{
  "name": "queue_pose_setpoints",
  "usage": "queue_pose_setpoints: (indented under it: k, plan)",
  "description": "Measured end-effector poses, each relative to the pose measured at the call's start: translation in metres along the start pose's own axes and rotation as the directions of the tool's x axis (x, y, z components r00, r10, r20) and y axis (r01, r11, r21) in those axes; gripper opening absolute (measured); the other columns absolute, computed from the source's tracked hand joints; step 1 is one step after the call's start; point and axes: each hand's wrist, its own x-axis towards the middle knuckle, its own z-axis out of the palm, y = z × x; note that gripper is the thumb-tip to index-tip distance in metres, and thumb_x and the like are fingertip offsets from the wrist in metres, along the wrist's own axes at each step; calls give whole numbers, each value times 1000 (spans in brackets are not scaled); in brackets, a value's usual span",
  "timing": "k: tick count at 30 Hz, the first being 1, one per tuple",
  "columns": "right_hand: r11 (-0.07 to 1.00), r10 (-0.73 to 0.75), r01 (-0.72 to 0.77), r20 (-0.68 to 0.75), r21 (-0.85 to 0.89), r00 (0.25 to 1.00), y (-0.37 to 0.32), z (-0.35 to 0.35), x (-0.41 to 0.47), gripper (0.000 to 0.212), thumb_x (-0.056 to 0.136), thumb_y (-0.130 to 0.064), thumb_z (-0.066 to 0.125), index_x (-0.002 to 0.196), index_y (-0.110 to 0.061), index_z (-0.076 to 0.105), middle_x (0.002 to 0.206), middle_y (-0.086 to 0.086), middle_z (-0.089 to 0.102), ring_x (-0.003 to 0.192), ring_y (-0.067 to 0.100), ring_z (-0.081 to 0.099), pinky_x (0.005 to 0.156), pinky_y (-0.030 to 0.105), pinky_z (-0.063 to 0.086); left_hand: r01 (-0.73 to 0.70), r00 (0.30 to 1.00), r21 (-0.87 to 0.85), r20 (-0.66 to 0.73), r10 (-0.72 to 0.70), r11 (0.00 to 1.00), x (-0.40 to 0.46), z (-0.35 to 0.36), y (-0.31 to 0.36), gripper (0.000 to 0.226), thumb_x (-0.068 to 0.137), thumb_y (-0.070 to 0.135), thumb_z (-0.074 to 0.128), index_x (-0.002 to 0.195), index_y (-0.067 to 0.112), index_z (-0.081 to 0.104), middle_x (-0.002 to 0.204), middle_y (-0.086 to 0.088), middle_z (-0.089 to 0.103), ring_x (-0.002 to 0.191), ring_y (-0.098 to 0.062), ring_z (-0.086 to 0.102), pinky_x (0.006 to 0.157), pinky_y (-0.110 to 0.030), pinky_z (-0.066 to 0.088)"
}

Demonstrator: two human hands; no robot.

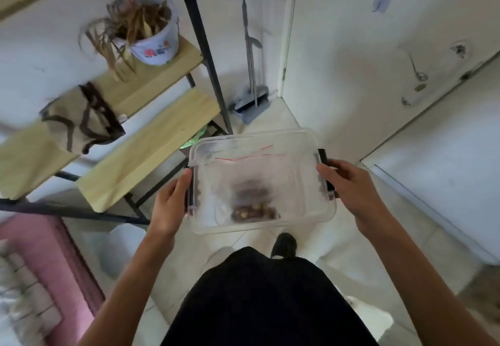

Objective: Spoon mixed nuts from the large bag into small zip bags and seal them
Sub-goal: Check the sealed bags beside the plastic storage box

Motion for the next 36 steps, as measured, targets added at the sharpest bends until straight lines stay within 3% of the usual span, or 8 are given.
queue_pose_setpoints:
  k: [9,15,18,24,27,29,34,36]
  plan:
    - [983,-56,99,260,-153,964,-86,48,123,21,90,-43,73,107,-31,76,87,0,76,68,5,70,51,13,50,78,958,-168,-259,-120,983,49,-7,14,63,69,92,62,87,35,81,84,-2,74,76,-19,68,73,-40,53]
    - [961,-74,165,368,-221,927,-149,107,194,23,87,-46,74,104,-31,77,92,2,77,84,20,74,67,28,57,15,915,-251,-387,-115,968,102,-27,53,40,85,76,60,96,44,82,98,7,81,90,-11,76,72,-30,58]
    - [957,-121,214,400,-198,909,-197,133,220,25,85,-48,75,103,-31,78,93,-1,78,87,16,74,72,30,56,-53,909,-265,-411,-63,963,123,-47,94,47,84,77,59,100,40,82,103,6,81,96,-12,76,84,-38,58]
    - [951,-222,301,528,-67,820,-313,178,245,33,78,-49,81,86,-17,81,77,5,70,71,18,67,64,27,52,-221,875,-211,-475,97,952,139,-95,189,50,83,81,58,111,44,78,108,9,80,95,-13,78,73,-28,58]
    - [926,-303,378,579,-11,757,-369,193,247,45,70,-57,83,81,-14,81,78,7,72,69,19,68,64,28,52,-310,828,-212,-539,154,927,141,-118,234,63,70,86,67,104,35,82,92,4,81,77,-13,78,59,-25,57]
    - [912,-341,409,624,37,703,-403,202,247,40,72,-58,78,74,-18,82,72,2,75,63,13,70,58,21,53,-348,815,-197,-547,191,917,142,-132,261,70,63,89,69,102,33,83,89,3,80,74,-12,76,64,-28,57]
    - [868,-399,494,666,53,630,-473,237,245,44,94,-52,64,67,-22,81,74,-1,76,66,11,73,57,17,53,-480,785,-180,-525,329,859,153,-168,328,54,74,78,71,97,31,84,83,6,78,68,-10,74,56,-19,57]
    - [850,-414,525,679,49,606,-495,258,247,37,97,-51,62,83,-25,84,86,-3,79,82,14,75,72,27,54,-491,763,-173,-559,326,854,167,-184,351,44,84,72,67,90,32,84,80,8,76,65,-8,71,54,-20,56]
